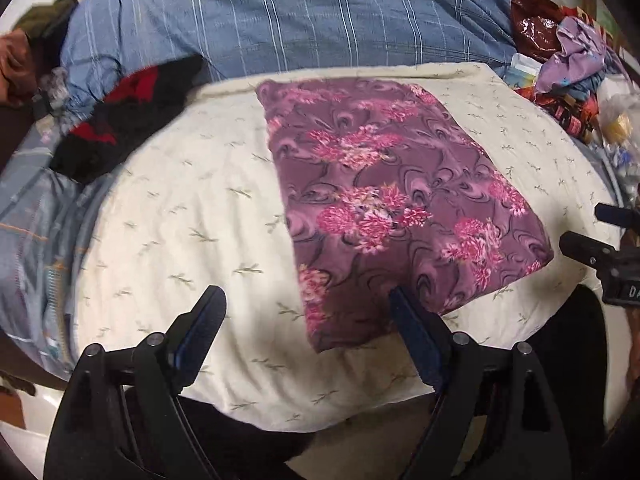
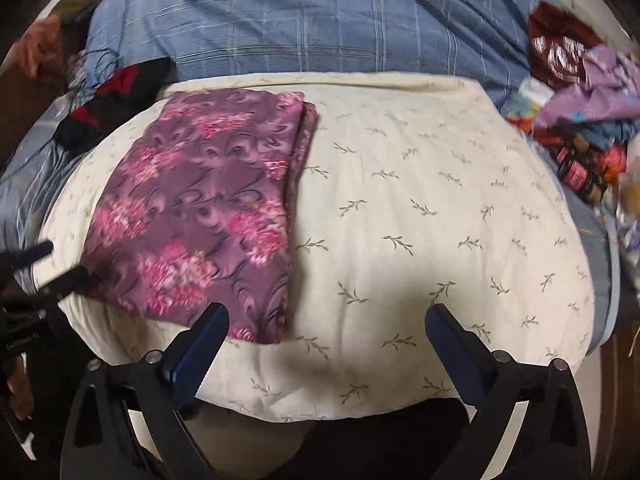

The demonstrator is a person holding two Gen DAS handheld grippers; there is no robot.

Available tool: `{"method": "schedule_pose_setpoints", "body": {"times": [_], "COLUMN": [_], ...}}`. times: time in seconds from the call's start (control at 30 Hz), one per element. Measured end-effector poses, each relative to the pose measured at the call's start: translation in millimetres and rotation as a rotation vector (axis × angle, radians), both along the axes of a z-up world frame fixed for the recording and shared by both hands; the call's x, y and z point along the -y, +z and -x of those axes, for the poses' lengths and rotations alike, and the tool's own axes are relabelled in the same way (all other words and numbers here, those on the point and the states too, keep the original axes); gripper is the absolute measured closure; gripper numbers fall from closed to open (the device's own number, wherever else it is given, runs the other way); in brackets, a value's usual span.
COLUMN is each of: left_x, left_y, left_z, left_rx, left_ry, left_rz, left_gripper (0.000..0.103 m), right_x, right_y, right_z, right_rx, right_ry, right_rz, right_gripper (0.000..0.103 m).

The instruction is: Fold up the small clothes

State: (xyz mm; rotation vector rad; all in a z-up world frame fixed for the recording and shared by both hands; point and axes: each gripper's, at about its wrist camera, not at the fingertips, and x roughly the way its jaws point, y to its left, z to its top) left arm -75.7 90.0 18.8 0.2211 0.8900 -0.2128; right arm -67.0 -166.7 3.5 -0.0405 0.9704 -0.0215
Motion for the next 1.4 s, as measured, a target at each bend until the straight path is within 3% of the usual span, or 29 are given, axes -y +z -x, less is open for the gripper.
{"method": "schedule_pose_setpoints", "body": {"times": [0.23,0.47,1.1,1.4], "left_x": [-11,-9,42,45], "left_y": [2,1,9,4], "left_z": [11,23,52,56], "left_rx": [0.012,0.003,-0.005,-0.009], "left_ry": [0.044,0.070,-0.094,-0.089], "left_rz": [0.010,0.044,0.086,0.080], "left_gripper": [0.018,0.018,0.018,0.018], "right_x": [-24,-24,5,4], "right_y": [4,14,27,24], "right_z": [15,27,57,64], "right_rx": [0.056,0.094,0.158,0.146], "right_ry": [0.052,0.041,-0.042,-0.026], "right_rz": [0.104,0.077,0.004,0.067], "right_gripper": [0.003,0.003,0.003,0.003]}}
